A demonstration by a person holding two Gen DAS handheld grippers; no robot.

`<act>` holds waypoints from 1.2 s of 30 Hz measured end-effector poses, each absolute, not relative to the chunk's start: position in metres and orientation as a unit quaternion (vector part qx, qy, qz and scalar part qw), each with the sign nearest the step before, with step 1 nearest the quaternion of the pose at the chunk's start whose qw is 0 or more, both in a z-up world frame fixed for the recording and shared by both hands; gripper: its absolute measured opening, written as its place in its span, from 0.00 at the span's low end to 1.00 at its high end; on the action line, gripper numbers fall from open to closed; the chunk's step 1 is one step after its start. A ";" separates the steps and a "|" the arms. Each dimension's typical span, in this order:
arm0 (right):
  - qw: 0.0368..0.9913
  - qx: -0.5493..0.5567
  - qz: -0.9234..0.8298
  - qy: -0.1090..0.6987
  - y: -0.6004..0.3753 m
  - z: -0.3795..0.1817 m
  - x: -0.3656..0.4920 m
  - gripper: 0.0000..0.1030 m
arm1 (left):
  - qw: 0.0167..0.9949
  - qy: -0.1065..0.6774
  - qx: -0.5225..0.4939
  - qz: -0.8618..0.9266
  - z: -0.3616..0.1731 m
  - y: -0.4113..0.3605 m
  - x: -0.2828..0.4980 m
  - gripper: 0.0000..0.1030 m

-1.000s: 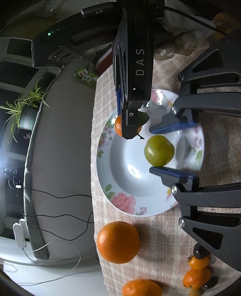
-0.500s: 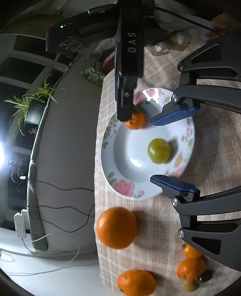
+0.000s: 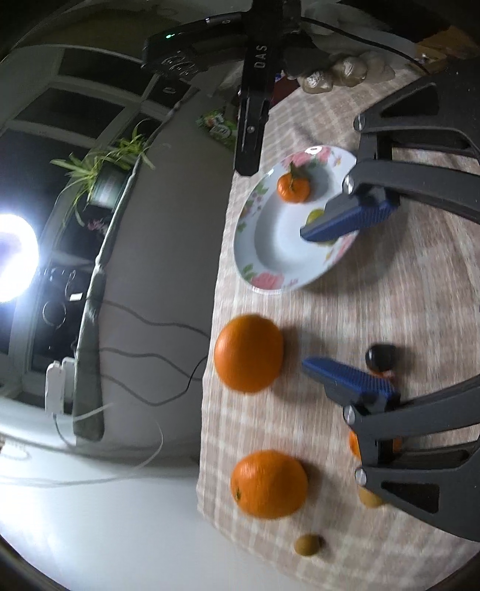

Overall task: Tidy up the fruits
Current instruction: 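Withdraw from the plate and grasp a large orange with the right gripper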

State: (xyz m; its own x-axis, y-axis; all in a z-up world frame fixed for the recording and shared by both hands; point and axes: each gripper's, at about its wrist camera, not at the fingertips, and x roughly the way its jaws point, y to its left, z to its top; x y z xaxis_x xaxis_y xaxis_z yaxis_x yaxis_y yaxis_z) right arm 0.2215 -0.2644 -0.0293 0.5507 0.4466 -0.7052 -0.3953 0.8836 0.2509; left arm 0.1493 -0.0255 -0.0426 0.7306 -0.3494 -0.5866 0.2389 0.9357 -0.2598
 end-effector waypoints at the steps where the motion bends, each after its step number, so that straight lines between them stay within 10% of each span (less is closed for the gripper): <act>1: 0.880 0.030 0.240 0.409 -0.262 -0.029 0.222 0.91 | 0.927 0.331 -0.086 -0.156 -0.043 -0.021 0.149 0.69; 36: 0.793 0.076 0.332 0.505 -0.144 -0.052 0.324 0.91 | 0.894 0.391 -0.139 -0.171 -0.067 -0.003 0.237 0.78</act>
